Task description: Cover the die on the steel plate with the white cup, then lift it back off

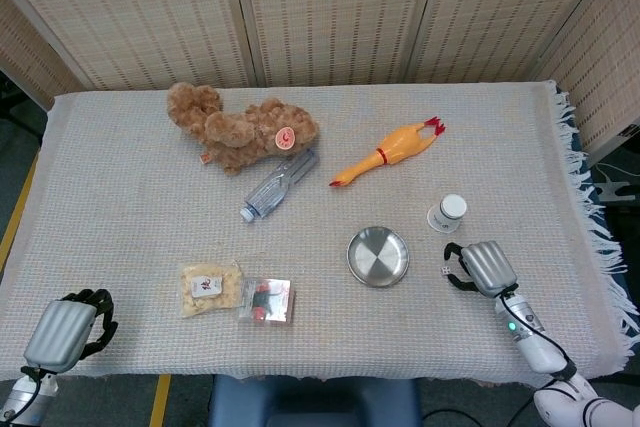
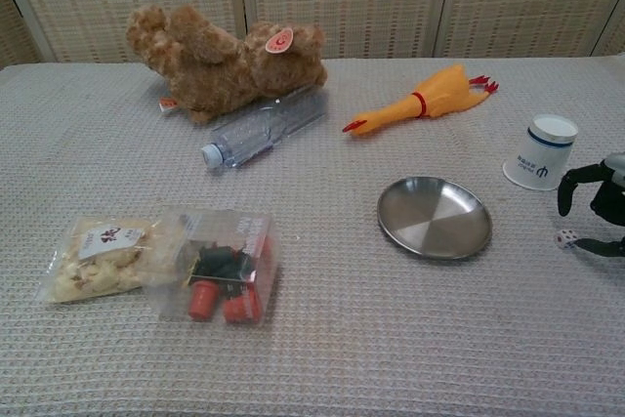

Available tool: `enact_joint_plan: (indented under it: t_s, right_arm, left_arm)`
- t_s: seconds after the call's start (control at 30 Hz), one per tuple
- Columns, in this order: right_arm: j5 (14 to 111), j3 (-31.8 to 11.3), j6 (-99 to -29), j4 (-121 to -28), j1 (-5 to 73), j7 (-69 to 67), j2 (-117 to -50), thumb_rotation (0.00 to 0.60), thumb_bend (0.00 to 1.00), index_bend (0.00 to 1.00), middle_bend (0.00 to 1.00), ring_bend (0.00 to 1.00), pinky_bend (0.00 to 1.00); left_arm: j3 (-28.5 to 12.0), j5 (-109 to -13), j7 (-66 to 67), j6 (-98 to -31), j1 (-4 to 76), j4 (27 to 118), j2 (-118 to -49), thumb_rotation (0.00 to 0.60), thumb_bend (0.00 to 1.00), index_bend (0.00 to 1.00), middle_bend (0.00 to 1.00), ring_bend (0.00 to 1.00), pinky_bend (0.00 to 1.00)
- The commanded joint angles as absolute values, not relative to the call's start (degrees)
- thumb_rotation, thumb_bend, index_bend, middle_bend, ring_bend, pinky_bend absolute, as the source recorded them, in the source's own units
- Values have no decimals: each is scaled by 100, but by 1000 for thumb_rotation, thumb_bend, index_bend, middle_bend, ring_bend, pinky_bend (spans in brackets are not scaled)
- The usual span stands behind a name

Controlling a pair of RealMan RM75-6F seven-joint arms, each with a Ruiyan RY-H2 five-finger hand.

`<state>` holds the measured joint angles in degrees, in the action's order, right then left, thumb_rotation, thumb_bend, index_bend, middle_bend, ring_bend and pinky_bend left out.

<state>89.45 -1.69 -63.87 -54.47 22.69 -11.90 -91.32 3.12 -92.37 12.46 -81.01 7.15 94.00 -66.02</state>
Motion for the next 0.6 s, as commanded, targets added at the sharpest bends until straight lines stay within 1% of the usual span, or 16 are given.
enact_joint_plan:
  t_s: [0.03,0.17,0.37,0.47,0.6]
  right_arm:
    - [8904,-163,-6233,-5368,2369,-1277,-9215,600,212,477,922,795,966]
    - [8882,-136,-6127,-5294,2439,-1358,-9293,600,230,480,922,795,967]
    - [8850,-146,-6156,-5169,2485,-1460,-9391,600,240,502,924,800,969]
    - [8856,-140,-6205,-5115,2493,-1525,-9421,600,246,528,927,805,974]
    - [8889,-117,-6306,-5096,2489,-1607,-9428,600,263,587,931,810,979]
  left_arm:
    - [312,-9244,1235,-8114,712,9401,-6596,600,366,278,438,419,574]
    - [310,-9244,1205,-8128,706,9398,-6590,600,367,278,440,419,573]
    - [317,-9275,1186,-8146,704,9396,-6585,600,366,278,441,419,574]
    - [319,-9277,1188,-8143,705,9395,-6586,600,366,279,442,419,574]
    - [318,-9276,1194,-8141,706,9398,-6588,600,367,278,442,419,573]
